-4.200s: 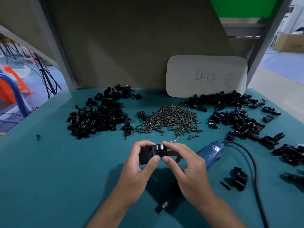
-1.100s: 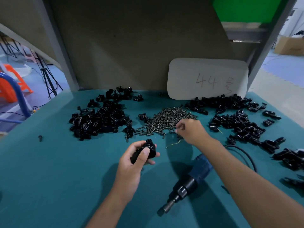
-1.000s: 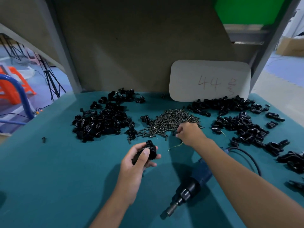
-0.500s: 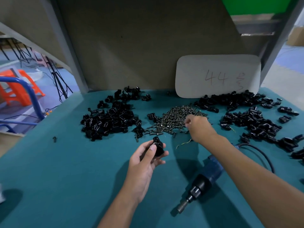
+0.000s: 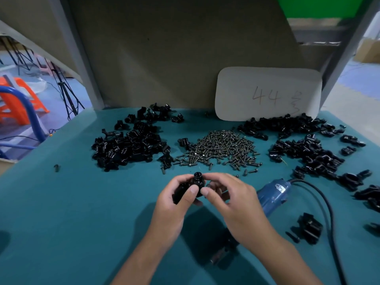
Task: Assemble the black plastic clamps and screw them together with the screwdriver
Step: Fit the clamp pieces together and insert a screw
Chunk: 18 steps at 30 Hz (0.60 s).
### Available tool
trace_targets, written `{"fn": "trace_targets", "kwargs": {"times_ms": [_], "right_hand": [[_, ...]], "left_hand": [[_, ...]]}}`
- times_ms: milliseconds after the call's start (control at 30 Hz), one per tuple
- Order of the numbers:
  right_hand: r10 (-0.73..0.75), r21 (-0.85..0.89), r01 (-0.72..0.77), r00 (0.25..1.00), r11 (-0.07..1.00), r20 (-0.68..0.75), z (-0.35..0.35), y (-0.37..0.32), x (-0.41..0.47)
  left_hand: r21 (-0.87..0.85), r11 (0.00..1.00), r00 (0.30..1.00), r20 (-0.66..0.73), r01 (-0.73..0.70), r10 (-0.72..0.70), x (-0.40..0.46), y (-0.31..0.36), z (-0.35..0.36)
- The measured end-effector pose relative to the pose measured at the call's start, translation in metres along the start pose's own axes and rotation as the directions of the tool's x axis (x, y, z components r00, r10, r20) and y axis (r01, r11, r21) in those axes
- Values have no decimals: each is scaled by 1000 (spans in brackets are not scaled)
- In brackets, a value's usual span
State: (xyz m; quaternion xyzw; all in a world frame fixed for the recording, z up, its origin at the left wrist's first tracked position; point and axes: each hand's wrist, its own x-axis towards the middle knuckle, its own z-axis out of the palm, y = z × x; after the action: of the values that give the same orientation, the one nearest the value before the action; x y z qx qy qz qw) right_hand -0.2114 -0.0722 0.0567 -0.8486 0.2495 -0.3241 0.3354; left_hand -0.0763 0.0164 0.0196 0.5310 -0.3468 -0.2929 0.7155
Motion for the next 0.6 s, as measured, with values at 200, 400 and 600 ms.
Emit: {"fn": "trace_targets", "kwargs": {"times_ms": [200, 400, 600], "right_hand": [[-4, -4, 3, 999, 1000, -51, 2, 5, -6], [7, -3, -7, 999, 1000, -52, 0, 10, -9], [-16, -10, 16, 999, 1000, -49, 2, 14, -10]], "left_hand": [[181, 983, 998, 45, -44, 36, -5, 3, 0], [214, 975, 996, 70, -63, 49, -7, 3, 0], [204, 977, 995, 89, -62, 44, -7, 8, 0]]}}
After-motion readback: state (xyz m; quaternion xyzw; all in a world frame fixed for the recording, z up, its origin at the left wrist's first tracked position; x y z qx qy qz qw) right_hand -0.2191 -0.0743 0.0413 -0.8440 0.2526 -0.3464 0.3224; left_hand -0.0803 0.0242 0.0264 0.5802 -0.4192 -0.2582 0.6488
